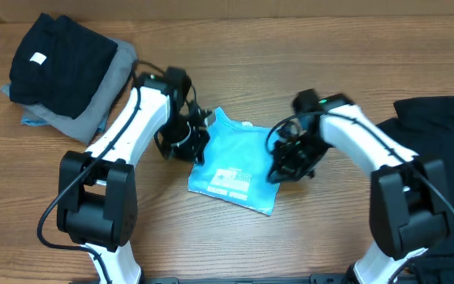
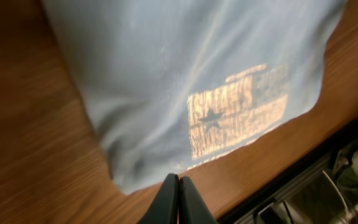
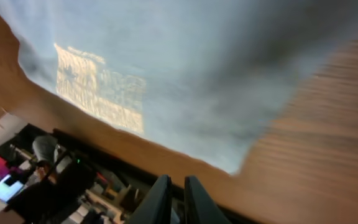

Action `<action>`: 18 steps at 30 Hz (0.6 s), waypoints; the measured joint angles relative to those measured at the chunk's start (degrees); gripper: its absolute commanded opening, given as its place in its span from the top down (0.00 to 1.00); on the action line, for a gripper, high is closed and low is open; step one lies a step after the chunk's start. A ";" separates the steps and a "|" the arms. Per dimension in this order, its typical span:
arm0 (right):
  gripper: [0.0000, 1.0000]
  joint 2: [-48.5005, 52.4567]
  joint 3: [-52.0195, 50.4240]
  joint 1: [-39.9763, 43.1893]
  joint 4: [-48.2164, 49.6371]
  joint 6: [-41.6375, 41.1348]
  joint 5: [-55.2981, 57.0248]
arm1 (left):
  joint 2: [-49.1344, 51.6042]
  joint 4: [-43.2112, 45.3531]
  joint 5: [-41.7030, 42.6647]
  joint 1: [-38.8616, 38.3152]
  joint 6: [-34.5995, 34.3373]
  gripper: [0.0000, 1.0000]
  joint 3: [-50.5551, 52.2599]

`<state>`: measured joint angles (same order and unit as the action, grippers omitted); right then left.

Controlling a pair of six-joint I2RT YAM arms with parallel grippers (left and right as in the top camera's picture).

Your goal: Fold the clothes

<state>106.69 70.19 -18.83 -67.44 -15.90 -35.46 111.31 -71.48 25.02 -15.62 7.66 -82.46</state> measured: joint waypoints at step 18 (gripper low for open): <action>0.89 0.00 -11.06 -1.27 7.96 -14.45 12.81 | 0.04 6.99 -0.81 5.64 -1.05 0.73 9.88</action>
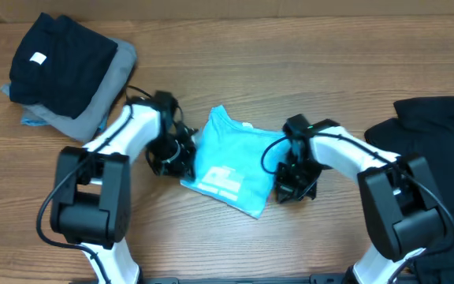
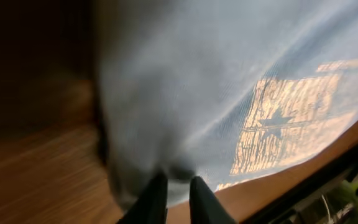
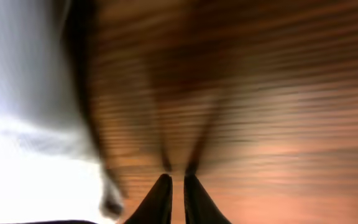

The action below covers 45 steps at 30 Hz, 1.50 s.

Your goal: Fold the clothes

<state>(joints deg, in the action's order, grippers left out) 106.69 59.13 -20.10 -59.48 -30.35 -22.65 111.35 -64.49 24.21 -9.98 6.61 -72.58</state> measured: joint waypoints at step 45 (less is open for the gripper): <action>0.90 -0.02 -1.09 -5.01 21.29 -14.71 -9.94 | 14.05 5.40 19.08 2.38 1.75 0.26 -11.37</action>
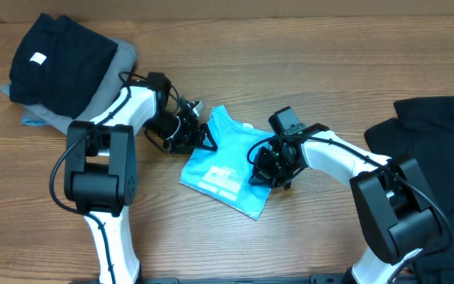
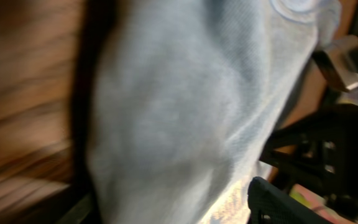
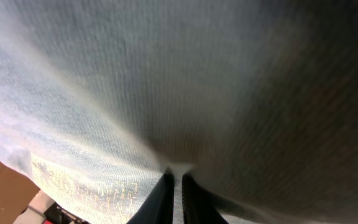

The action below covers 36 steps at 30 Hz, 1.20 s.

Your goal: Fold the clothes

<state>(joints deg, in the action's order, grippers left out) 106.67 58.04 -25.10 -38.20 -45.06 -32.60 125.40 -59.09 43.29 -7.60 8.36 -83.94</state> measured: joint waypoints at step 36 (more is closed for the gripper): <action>0.96 -0.42 0.85 1.42 -5.05 3.37 -0.22 | 4.00 -11.04 -0.70 -6.78 5.53 0.96 -3.96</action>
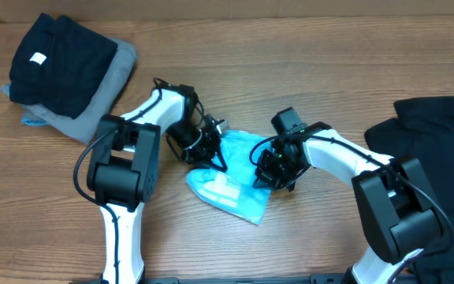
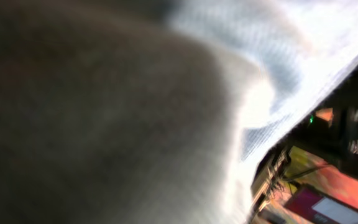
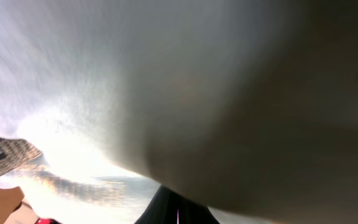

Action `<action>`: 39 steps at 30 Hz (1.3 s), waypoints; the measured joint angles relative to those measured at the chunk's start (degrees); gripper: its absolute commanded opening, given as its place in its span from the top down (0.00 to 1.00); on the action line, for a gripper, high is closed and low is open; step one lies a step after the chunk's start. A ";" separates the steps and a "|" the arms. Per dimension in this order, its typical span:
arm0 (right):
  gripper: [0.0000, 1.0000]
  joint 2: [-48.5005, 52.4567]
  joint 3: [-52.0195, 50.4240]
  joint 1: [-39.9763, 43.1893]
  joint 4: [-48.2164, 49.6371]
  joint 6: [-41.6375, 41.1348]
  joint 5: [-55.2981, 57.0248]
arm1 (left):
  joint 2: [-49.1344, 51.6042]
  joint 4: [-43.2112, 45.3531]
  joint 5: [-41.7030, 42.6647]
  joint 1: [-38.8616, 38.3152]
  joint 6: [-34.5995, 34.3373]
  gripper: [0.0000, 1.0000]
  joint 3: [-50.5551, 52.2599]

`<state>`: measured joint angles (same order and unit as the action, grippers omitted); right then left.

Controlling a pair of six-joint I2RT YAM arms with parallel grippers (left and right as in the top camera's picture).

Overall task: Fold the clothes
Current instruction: 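Lift the folded blue shirt with the left gripper toward the top-left stack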

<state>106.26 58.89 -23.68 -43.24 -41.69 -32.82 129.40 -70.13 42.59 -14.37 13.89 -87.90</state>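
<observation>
The light blue shirt lies bunched in the middle of the table, its upper part pulled up and over toward the front. My left gripper sits at its upper left edge, where the cloth is gathered, shut on it. At the shirt's upper right edge my right gripper is shut on the cloth as well. Blue cloth fills the left wrist view and hides the fingers. In the right wrist view the cloth drapes over the nearly closed fingertips.
A stack of folded clothes, black on grey, lies at the back left. A loose black garment lies at the right edge. Bare wood table runs along the back and front.
The left gripper moved right onto the shirt's upper left edge and shut on it. The shirt's top has been drawn forward, so the shirt looks shorter and bunched. The right gripper stays at the right edge.
Both grippers first stood beside the flat shirt, left and right. Then they sat lower at its sides. Later the left stood open at the collar corner and the right pressed into the right edge. Now both hold the upper part, folded toward the front.
</observation>
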 measured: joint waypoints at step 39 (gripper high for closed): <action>0.96 -12.68 4.11 3.39 -12.68 6.29 -0.22 | -0.37 14.56 -13.46 37.38 -30.27 0.96 -49.46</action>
<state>93.58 63.00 -20.29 -55.92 -35.40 -33.04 129.03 -55.57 29.12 23.00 -16.38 -137.36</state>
